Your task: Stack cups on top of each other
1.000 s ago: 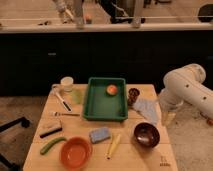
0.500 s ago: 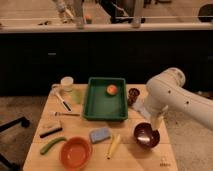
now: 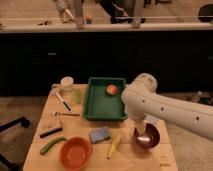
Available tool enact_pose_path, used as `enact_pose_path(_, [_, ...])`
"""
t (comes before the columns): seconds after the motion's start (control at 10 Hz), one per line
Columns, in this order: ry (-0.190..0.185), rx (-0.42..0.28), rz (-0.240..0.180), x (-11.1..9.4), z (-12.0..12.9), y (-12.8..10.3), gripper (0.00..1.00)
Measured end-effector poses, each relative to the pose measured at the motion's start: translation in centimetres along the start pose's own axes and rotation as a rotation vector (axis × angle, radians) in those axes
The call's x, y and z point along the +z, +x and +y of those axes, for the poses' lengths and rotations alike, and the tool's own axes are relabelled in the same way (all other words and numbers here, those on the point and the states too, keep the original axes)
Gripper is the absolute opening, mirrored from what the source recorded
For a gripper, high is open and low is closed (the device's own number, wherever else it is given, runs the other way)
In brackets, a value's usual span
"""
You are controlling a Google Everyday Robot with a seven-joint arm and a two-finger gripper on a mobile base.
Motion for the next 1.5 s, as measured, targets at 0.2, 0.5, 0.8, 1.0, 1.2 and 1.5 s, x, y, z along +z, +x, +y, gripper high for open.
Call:
enact_pose_path(0.2, [-0.011,-0.056,0.026,0.1,-0.5,-2.4,0.8])
enact_pose_path(0.5, [-0.01,-0.072,0.03,0.0,-0.7,-3.0,0.8])
enact_pose_path(0.8, [-0.009,-0.076,0.029,0.0,-0.8,-3.1,0.8])
enact_pose_path(1.0, [-0.008,-0.074,0.03,0.0,-0.8,-3.1,0.8])
enact_pose_path(1.2, [0.002,-0.083,0.033,0.0,-1.6,-3.2,0.8])
enact_pose_path(1.5, [0.032,-0.133,0.042,-1.1,-5.8,-6.2,0.8])
